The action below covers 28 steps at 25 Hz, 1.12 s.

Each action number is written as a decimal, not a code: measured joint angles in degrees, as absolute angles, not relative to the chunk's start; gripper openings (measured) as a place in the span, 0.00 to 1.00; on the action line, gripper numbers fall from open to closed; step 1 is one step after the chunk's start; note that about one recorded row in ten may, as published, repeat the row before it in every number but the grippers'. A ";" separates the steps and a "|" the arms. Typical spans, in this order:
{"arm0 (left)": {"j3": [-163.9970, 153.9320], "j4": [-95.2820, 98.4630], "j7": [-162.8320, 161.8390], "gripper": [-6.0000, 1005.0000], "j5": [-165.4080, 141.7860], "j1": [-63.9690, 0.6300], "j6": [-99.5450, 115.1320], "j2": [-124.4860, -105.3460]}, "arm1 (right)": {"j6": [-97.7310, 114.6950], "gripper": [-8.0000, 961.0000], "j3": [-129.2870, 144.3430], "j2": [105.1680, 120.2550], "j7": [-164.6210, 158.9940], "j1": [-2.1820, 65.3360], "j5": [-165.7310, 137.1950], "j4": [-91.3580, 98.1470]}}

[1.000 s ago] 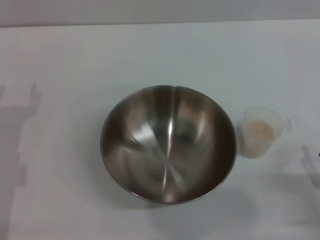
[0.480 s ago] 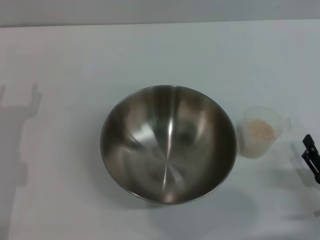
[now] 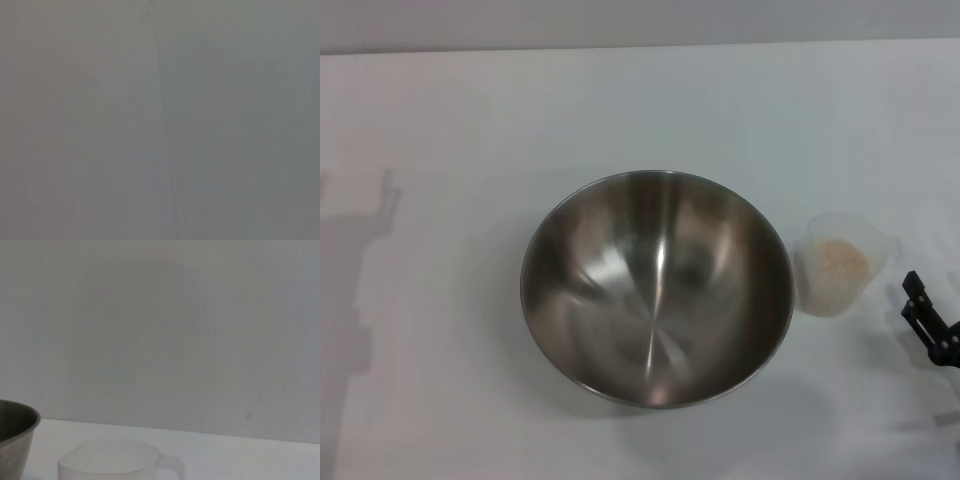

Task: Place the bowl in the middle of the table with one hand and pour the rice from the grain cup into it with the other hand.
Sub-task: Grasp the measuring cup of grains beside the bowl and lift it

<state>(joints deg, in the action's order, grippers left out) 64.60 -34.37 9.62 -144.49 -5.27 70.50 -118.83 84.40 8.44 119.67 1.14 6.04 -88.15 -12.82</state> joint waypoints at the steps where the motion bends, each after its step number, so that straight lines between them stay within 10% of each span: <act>1: 64.60 -34.37 9.62 0.80 -144.49 -5.27 70.50 -118.83 | 84.40 0.80 8.44 119.67 1.15 6.04 -88.15 -12.82; 28: 63.89 -34.15 9.22 0.80 -144.49 -5.16 70.75 -118.82 | 81.10 0.80 8.37 119.63 1.12 8.52 -88.15 -13.09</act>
<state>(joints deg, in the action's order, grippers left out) 63.89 -34.15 9.23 -144.49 -5.16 70.75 -118.82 81.10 8.37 119.63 1.12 8.52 -88.15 -13.09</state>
